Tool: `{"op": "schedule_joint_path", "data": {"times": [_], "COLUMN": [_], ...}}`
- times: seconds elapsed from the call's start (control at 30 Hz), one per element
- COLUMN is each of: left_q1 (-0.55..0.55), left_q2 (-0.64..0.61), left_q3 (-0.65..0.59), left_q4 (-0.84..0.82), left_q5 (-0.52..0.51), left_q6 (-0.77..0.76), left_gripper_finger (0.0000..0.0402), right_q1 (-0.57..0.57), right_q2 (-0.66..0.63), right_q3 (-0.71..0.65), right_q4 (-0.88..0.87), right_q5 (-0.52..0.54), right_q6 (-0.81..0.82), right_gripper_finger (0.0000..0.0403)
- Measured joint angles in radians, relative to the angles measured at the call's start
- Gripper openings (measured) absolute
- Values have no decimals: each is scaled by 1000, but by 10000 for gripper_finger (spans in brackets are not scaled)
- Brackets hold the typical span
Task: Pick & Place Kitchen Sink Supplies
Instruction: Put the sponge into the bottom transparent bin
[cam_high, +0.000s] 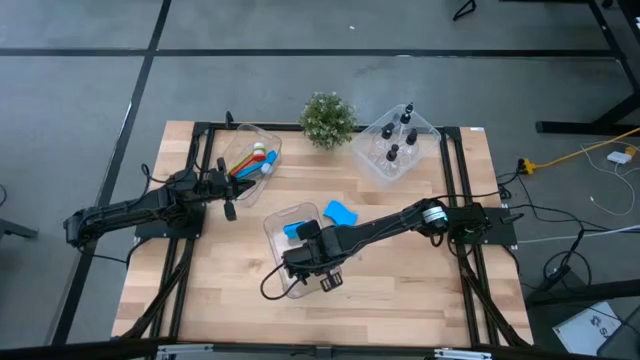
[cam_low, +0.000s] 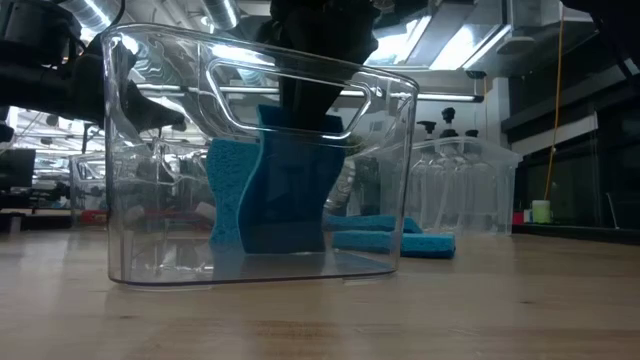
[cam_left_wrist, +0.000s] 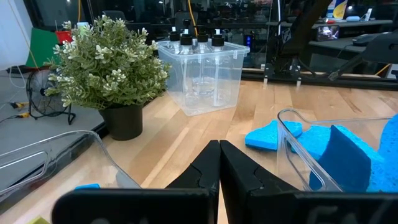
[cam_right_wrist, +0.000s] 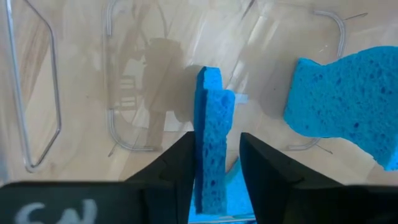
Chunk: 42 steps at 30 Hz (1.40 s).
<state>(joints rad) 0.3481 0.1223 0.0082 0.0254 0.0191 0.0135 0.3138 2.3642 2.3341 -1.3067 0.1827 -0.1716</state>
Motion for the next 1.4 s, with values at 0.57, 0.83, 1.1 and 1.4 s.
{"op": "schedule_joint_path", "data": {"times": [0.57,0.83,1.1,1.4], "left_q1": [0,0,0,0], "left_q2": [0,0,0,0], "left_q3": [0,0,0,0], "left_q4": [0,0,0,0], "left_q5": [0,0,0,0], "left_q6": [0,0,0,0], "left_gripper_finger": [2,2,2,2], "right_q1": [6,9,13,13], "right_q2": [-11,-11,-11,-11], "right_q3": [22,22,22,22], "right_q4": [-1,-3,-17,-16], "right_q5": [7,-2,4,8], "right_q6": [18,54,67,73], "right_gripper_finger": [127,127,127,170]}}
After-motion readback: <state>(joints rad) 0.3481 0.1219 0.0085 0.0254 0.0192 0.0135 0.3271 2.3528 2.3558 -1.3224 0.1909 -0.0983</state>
